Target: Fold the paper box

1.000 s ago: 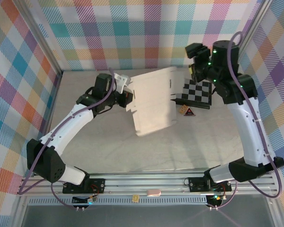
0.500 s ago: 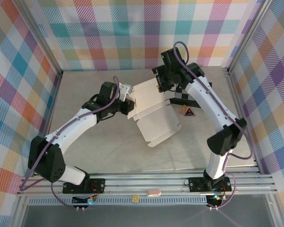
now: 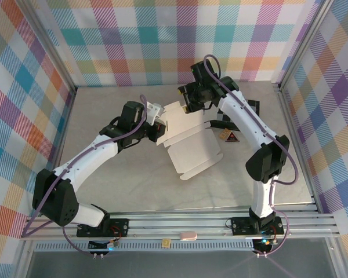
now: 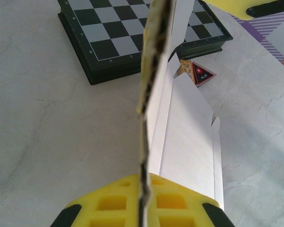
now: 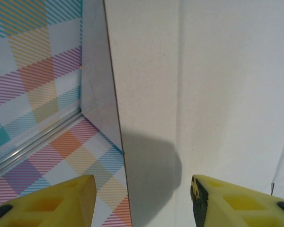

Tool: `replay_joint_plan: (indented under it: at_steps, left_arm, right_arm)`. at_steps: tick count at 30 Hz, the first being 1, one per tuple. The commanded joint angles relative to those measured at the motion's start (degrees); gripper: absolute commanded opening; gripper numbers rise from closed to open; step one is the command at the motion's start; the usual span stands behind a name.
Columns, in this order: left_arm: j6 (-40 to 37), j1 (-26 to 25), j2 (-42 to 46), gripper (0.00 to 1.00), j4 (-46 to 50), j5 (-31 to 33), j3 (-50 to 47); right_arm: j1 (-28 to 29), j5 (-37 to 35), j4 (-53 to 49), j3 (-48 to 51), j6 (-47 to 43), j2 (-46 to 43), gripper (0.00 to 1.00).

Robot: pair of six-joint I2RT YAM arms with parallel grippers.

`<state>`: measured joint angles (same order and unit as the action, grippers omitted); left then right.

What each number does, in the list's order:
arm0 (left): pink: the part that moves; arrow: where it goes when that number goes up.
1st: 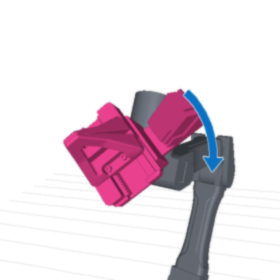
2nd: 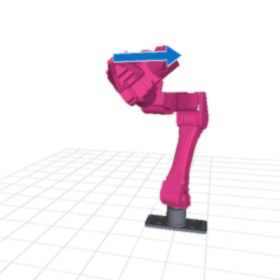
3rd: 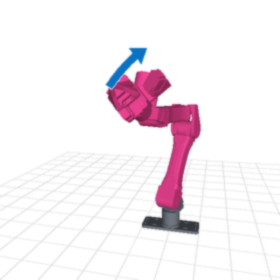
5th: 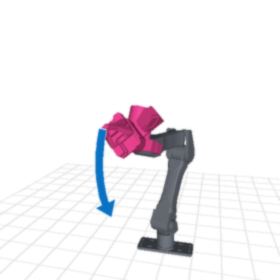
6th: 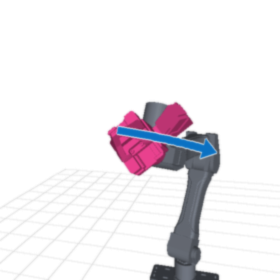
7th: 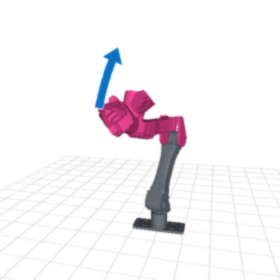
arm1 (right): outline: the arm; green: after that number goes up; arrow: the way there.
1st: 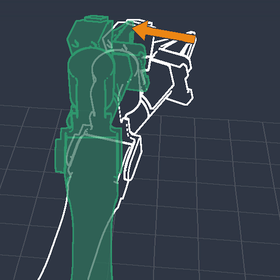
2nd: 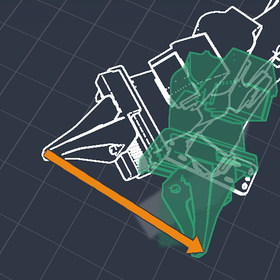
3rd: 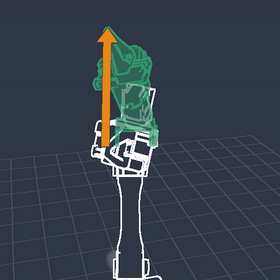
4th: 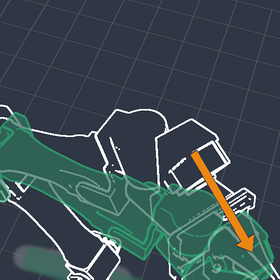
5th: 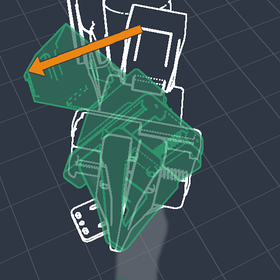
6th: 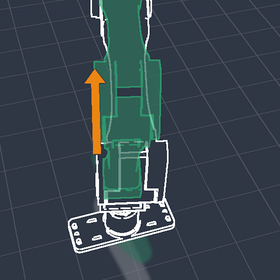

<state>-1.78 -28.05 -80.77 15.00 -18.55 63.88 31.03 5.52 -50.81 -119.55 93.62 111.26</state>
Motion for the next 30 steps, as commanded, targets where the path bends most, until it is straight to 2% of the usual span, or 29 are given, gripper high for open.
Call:
replay_joint_plan:
  at_steps: [1,6,15,19,29,30]
  left_arm:
    - [-2.0,-0.42,2.07,0.0,-0.77,-0.15,-0.86]
    - [-2.26,-0.42,2.27,0.0,-1.0,0.04,-0.94]
    - [-2.13,-0.42,2.62,0.0,-1.51,0.48,-1.54]
    - [-1.92,-0.42,3.11,0.0,-1.62,0.79,-2.28]
    - [0.32,0.09,3.21,0.0,-2.15,-0.85,-4.26]
    - [0.57,0.24,3.21,0.0,-2.3,-1.04,-4.42]
  right_arm:
    - [-0.94,3.91,1.31,0.55,-1.32,0.64,0.53]
    - [-2.08,6.12,2.09,4.74,-1.45,-0.49,0.44]
    - [-3.12,6.92,5.97,12.43,-2.02,-3.77,0.24]
    - [-3.16,5.85,9.79,17.59,-1.47,-6.48,0.21]
    - [-3.7,3.28,31.9,32.36,-0.89,-13.3,0.15]
    - [-3.78,3.22,33.88,33.49,-0.9,-13.66,0.11]
